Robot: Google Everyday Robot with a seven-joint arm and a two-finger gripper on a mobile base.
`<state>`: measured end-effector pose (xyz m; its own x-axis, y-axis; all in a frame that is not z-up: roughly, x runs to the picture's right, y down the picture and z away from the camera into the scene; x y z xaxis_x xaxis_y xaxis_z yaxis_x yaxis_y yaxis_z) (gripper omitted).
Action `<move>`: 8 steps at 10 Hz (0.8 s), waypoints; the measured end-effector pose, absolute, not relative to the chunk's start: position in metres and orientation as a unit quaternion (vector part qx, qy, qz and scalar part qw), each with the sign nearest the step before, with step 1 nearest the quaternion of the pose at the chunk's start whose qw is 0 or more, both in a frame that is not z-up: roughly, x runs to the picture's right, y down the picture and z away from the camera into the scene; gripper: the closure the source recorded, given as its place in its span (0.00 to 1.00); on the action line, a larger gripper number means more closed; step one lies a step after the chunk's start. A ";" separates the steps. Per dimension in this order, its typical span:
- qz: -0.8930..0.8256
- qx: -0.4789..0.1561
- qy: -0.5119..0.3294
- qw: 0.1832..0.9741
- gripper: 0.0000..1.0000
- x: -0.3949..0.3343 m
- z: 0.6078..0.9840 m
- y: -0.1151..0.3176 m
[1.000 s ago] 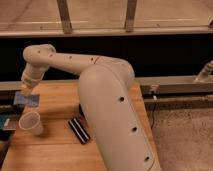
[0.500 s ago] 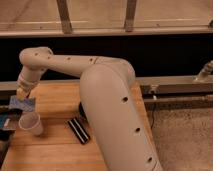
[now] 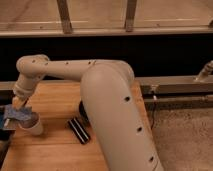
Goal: Place the white sponge in the ceramic cup
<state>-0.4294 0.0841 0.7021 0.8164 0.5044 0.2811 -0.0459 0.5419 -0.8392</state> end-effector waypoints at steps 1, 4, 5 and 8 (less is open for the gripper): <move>0.167 -0.455 -0.255 0.837 1.00 -0.429 0.703 0.090; 0.181 -0.475 -0.253 0.823 1.00 -0.427 0.711 0.106; 0.189 -0.482 -0.251 0.818 1.00 -0.424 0.718 0.111; 0.203 -0.497 -0.253 0.805 1.00 -0.420 0.727 0.121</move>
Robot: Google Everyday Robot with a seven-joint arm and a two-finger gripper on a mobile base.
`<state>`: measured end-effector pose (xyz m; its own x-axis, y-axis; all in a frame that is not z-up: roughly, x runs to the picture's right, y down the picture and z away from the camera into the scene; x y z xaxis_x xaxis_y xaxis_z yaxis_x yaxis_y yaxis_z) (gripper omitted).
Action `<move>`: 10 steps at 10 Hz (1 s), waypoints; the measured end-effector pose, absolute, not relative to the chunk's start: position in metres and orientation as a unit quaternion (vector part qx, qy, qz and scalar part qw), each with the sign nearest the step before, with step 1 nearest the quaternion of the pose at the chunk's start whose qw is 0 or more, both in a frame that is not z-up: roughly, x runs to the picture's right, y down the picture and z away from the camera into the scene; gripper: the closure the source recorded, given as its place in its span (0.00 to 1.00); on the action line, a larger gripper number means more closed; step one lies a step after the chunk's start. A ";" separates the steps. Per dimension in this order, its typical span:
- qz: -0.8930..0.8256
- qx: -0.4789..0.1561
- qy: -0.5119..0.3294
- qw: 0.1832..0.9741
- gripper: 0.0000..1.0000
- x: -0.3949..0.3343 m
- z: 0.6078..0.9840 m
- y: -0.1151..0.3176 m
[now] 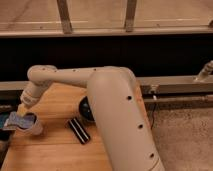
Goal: Place the white sponge in the ceramic cup
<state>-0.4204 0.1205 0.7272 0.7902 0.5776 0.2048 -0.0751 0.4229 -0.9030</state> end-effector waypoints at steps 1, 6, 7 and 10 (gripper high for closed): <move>0.208 -0.500 -0.253 0.802 1.00 -0.418 0.730 0.121; 0.211 -0.489 -0.255 0.807 0.75 -0.414 0.724 0.111; 0.211 -0.487 -0.255 0.808 0.65 -0.413 0.723 0.109; 0.214 -0.485 -0.253 0.809 0.36 -0.411 0.723 0.108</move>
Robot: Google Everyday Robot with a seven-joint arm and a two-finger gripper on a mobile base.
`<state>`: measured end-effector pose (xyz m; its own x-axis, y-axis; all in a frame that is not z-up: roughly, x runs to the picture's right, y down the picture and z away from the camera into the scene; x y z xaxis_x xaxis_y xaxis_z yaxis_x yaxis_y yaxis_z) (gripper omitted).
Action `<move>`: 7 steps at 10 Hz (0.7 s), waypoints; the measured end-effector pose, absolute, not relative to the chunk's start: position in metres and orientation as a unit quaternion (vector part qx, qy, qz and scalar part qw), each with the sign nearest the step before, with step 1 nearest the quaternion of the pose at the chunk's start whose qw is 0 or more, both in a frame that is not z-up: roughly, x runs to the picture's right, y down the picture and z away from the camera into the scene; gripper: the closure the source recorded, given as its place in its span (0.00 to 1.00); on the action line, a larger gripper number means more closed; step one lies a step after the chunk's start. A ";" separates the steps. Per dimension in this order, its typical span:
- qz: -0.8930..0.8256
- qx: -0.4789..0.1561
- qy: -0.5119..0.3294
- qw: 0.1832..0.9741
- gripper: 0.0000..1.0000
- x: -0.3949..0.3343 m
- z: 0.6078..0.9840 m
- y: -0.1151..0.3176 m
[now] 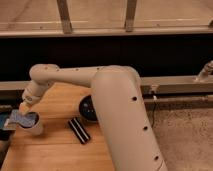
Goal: Place the white sponge in the ceramic cup
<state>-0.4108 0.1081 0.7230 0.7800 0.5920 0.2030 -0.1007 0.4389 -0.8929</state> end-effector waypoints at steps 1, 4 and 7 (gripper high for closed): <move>0.216 -0.485 -0.253 0.809 0.33 -0.409 0.724 0.108; 0.222 -0.490 -0.249 0.806 0.33 -0.405 0.729 0.111; 0.223 -0.492 -0.251 0.803 0.33 -0.401 0.732 0.111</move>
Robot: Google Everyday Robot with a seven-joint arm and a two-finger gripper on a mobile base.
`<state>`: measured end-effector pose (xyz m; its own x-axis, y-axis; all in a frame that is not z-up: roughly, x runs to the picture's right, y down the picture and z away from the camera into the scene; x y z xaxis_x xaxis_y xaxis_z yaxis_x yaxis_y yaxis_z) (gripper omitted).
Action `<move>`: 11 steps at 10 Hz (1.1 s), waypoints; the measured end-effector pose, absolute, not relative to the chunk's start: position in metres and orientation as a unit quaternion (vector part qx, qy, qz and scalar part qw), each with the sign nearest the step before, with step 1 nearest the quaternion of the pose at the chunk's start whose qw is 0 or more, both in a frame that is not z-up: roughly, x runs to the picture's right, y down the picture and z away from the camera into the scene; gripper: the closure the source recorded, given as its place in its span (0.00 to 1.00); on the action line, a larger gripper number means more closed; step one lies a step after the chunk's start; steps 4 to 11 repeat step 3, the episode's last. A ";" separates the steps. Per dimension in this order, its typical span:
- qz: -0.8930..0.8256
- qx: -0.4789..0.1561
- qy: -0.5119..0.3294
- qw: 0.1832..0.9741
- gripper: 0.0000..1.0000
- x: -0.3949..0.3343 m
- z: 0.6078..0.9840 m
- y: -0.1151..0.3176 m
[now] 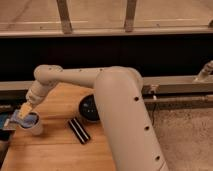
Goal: Place the white sponge in the ceramic cup
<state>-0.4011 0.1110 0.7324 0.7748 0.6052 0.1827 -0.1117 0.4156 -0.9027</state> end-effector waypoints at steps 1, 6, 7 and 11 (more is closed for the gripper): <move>0.223 -0.492 -0.252 0.803 0.33 -0.401 0.732 0.111; 0.223 -0.490 -0.253 0.804 0.33 -0.402 0.732 0.110; 0.223 -0.490 -0.253 0.804 0.33 -0.402 0.732 0.110; 0.223 -0.490 -0.253 0.804 0.33 -0.402 0.732 0.110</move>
